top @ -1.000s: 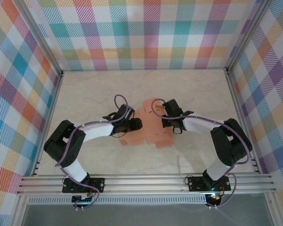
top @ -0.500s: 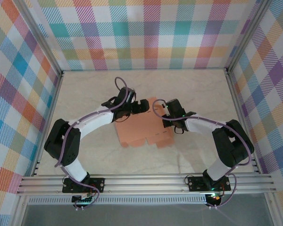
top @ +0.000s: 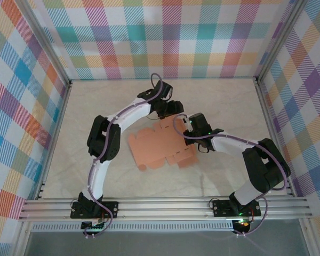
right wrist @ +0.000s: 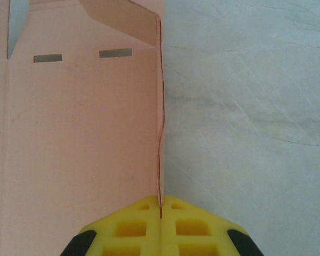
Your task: Fold the paper box
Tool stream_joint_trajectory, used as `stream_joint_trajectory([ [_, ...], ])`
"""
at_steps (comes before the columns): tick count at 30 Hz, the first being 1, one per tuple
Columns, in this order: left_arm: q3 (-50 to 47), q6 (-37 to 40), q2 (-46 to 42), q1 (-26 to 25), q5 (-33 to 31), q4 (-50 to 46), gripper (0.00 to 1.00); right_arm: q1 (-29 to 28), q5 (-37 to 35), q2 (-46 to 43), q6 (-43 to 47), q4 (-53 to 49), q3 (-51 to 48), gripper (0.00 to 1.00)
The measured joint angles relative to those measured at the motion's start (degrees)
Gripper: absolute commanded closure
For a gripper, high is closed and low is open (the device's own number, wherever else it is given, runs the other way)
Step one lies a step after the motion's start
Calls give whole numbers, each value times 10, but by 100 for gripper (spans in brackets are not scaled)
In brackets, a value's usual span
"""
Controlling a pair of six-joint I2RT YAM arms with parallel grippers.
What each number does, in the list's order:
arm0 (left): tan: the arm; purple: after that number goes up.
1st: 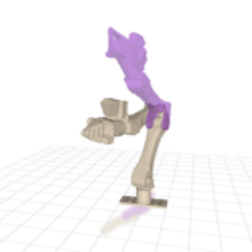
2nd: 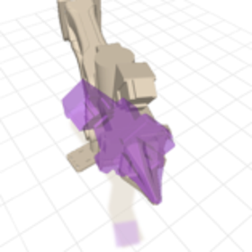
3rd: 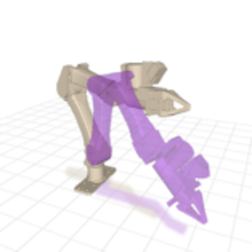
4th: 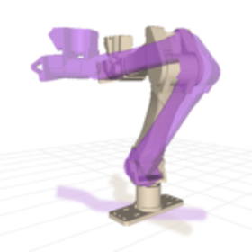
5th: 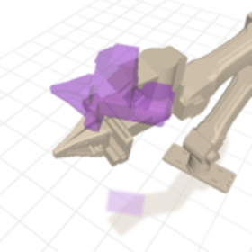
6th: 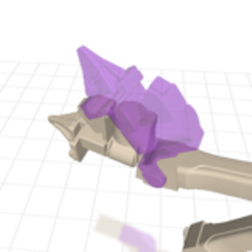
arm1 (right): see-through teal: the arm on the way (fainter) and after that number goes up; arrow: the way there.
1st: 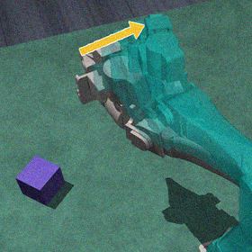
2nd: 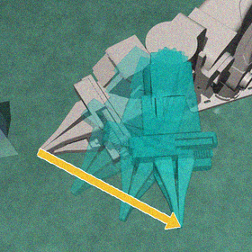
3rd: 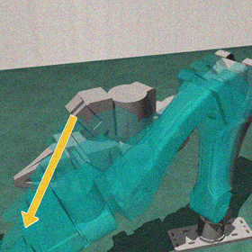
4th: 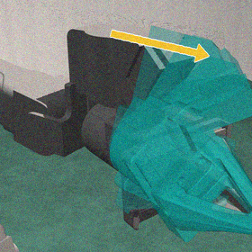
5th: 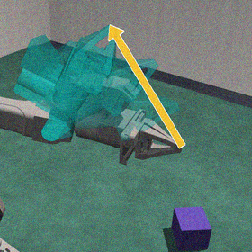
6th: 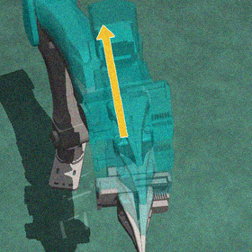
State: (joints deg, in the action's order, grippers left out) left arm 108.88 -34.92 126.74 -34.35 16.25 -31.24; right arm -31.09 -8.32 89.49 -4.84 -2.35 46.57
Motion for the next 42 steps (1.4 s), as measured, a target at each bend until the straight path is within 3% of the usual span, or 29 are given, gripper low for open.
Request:
stream_joint_trajectory([
  [3,27,-2,29,-7,21,-25,45,0,0,-3,0,0,-4,100],
  [14,26,-30,35,-25,78,-39,51,0,-1,-4,0,-1,-4,100],
  [28,23,-76,37,-28,91,-27,89,0,0,-5,0,-1,-5,100],
  [31,23,-77,37,-28,95,-24,87,0,0,-5,0,-2,-5,100],
  [33,23,-74,37,-28,95,-24,70,0,0,-5,0,-2,-5,99],
  [34,22,-77,37,-28,96,-23,67,0,0,-5,0,-2,-5,99],
  [36,22,-77,37,-28,97,-19,68,0,0,-5,0,-3,-5,99],
  [42,19,-78,37,-28,96,-17,88,0,0,-5,0,-2,-5,99],
])
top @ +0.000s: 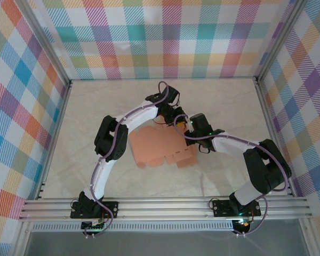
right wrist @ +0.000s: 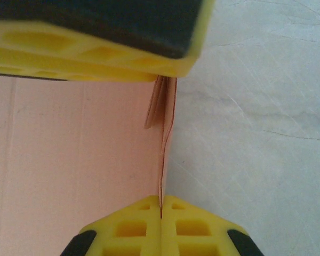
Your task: Fold the paper box
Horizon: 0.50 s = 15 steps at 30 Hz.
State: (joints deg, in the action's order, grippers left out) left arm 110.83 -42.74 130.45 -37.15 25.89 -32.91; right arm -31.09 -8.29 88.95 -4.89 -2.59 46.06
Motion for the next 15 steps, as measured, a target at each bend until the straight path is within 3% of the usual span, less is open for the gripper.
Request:
stream_joint_trajectory([
  [2,0,0,0,0,0,0,89,0,0,0,0,-1,0,99],
  [4,0,1,0,0,1,1,83,0,0,0,0,-1,0,99],
  [6,-1,5,0,0,0,1,65,0,0,0,0,-1,0,99],
  [9,-14,6,-4,-1,-3,13,45,0,0,0,0,-1,0,98],
  [15,-74,20,-51,0,-39,17,20,0,-3,-5,-2,0,0,98],
])
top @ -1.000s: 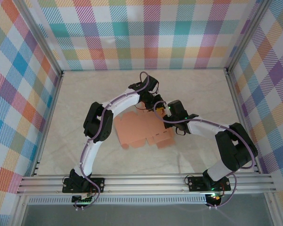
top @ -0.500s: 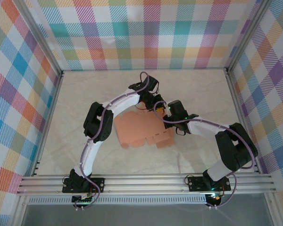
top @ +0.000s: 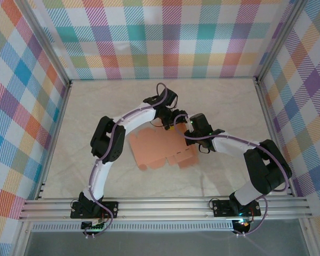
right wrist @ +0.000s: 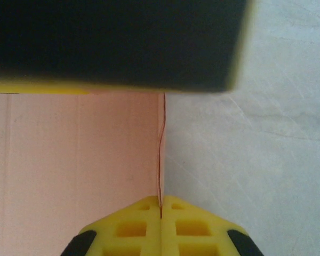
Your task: Fold the paper box
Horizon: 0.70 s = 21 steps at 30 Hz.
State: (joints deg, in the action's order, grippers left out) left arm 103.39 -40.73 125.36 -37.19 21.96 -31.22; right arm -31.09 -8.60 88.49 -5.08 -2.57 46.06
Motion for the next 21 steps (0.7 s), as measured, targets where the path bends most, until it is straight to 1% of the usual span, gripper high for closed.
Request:
stream_joint_trajectory([
  [1,-15,4,-15,2,-7,2,18,0,-1,-2,0,0,0,99],
  [2,-31,11,-36,4,-18,3,13,0,-2,-4,0,-1,0,99],
  [3,-50,19,-58,8,-36,5,10,0,-2,-7,0,3,0,99],
  [6,-107,48,-125,23,-50,24,5,0,1,-14,3,8,1,100],
  [8,-141,78,-168,42,-48,44,4,2,7,-14,8,8,1,100],
  [11,-178,146,-209,84,-34,64,5,12,33,-14,16,8,1,100],
  [15,-203,270,-217,127,-32,64,6,31,76,-15,26,3,1,100],
  [18,-223,364,-217,138,-19,60,8,42,102,-15,33,-3,2,100],
  [21,-230,450,-211,143,-4,50,12,48,118,-15,41,-9,6,99],
])
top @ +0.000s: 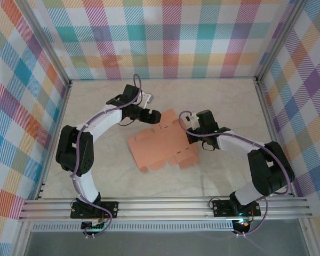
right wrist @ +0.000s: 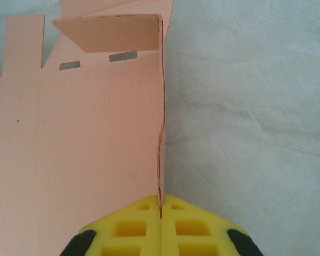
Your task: Fold the paper box
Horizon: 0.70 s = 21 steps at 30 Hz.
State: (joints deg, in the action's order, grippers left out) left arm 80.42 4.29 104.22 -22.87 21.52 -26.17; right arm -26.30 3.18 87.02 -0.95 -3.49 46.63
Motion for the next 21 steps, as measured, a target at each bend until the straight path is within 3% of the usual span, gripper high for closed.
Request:
stream_joint_trajectory([
  [7,65,140,90,8,41,-89,22,1,30,-3,15,-14,10,99],
  [14,122,194,163,16,50,-158,32,1,44,-5,17,-22,12,99],
  [19,134,207,177,20,70,-184,55,1,46,-7,17,-22,12,99],
  [21,135,205,177,20,83,-188,57,1,46,-7,17,-24,12,99],
])
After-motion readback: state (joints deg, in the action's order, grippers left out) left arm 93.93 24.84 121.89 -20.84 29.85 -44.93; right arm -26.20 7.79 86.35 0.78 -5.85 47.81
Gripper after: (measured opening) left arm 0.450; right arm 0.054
